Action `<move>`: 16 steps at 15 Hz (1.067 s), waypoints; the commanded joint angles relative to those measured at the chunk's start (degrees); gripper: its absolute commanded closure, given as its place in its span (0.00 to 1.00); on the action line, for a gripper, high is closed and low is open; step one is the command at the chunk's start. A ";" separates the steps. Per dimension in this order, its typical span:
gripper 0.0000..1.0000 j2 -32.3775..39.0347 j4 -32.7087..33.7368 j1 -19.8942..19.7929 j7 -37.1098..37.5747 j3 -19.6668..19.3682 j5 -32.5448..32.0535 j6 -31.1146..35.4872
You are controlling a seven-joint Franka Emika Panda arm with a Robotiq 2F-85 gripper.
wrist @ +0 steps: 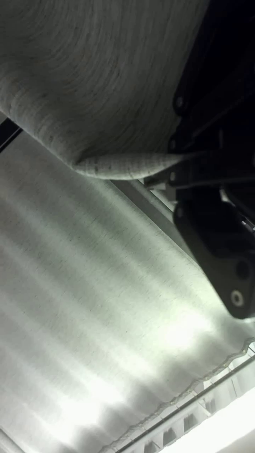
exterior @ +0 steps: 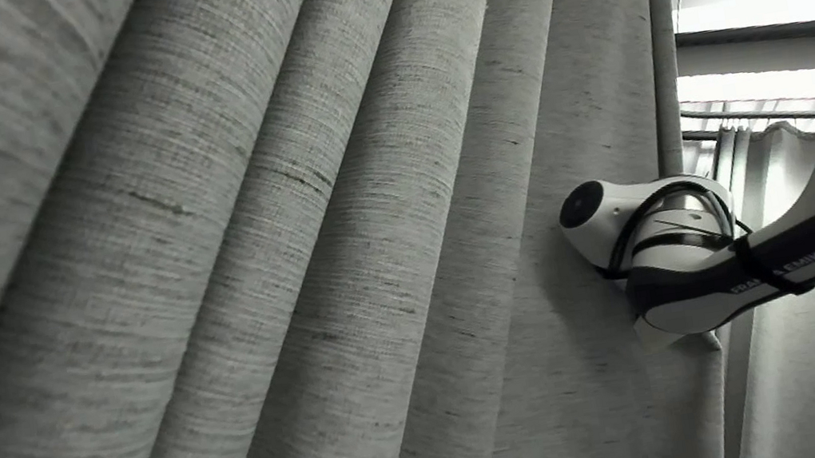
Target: Pull the curtain to the right
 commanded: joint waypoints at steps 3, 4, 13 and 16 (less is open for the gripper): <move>0.98 6.69 1.46 14.46 3.26 -9.25 -6.63 -8.45; 0.98 6.90 1.67 14.58 3.26 -9.34 -6.65 -8.44; 0.98 7.13 1.84 14.61 3.26 -9.42 -6.64 -8.42; 0.98 7.13 1.84 14.61 3.26 -9.43 -6.63 -8.42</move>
